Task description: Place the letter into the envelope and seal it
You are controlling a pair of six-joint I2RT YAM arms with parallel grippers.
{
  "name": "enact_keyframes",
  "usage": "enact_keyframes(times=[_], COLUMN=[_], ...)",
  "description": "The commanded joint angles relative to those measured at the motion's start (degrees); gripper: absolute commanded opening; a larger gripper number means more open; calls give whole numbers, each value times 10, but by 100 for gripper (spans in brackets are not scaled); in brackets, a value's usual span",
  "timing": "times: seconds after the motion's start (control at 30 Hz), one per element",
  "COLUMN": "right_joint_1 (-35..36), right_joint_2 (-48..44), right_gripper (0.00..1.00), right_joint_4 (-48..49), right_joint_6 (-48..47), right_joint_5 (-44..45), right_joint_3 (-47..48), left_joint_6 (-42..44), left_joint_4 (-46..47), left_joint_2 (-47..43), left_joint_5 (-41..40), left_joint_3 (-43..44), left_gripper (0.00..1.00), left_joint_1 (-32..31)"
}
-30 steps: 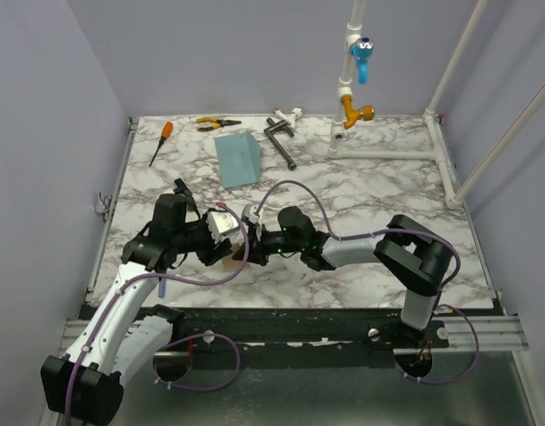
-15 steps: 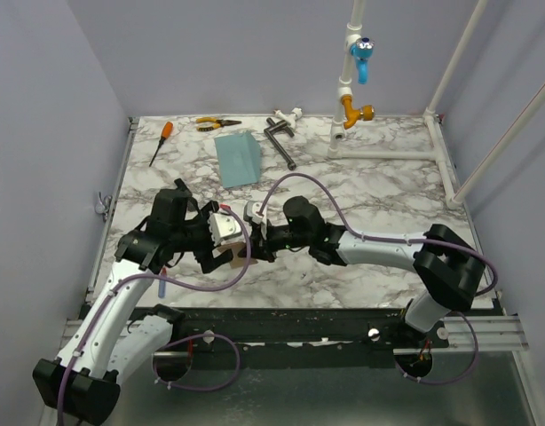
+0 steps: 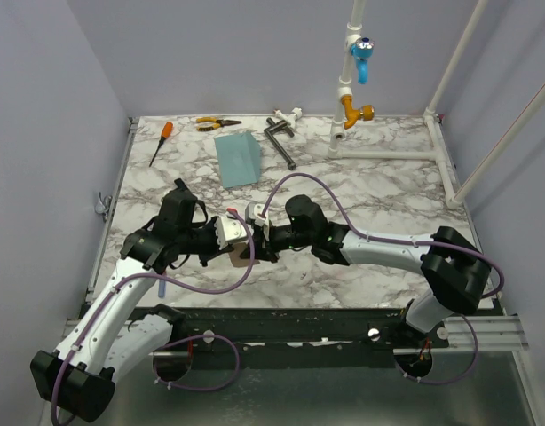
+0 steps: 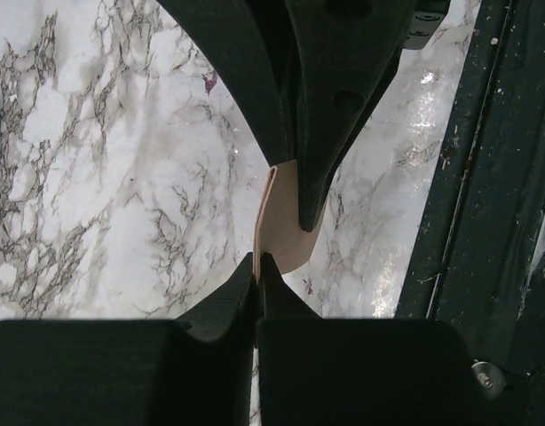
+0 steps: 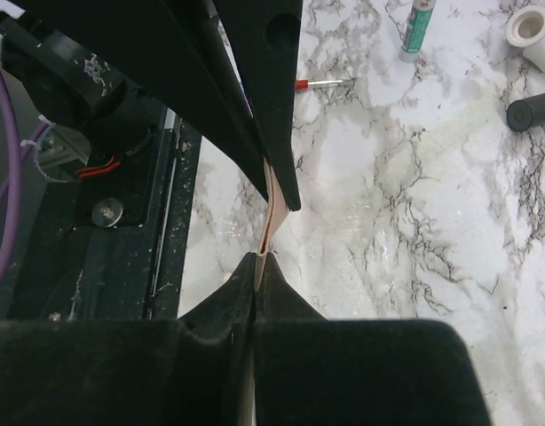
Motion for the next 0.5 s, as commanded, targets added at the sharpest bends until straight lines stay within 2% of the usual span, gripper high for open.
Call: enact_keyframes(times=[0.0,0.2,0.3,0.37,0.4,0.43,0.47], right_joint_1=[5,5,4,4,5,4,4], right_joint_2=[-21,-17,-8,-1,2,5,7], right_gripper=[1,2,33,43,43,39,30], right_joint_4=[-5,7,28,44,50,55,59], right_joint_6=[-8,-1,10,22,29,33,37], right_joint_5=[-27,6,21,17,15,11,9], right_joint_3=[11,1,-14,-17,-18,-19,-19], left_joint_6=[-4,-25,-29,-30,-31,-33,-35], left_joint_4=[9,12,17,20,21,23,24], left_joint_2=[-7,-15,-19,-20,-21,-21,-21], left_joint_5=[27,42,43,48,50,53,55], left_joint_3=[-7,-12,-17,-21,-21,-21,-21], left_gripper=[0,0,0,0,0,0,0], left_joint_1=[-1,-1,-1,-1,-1,-1,-1])
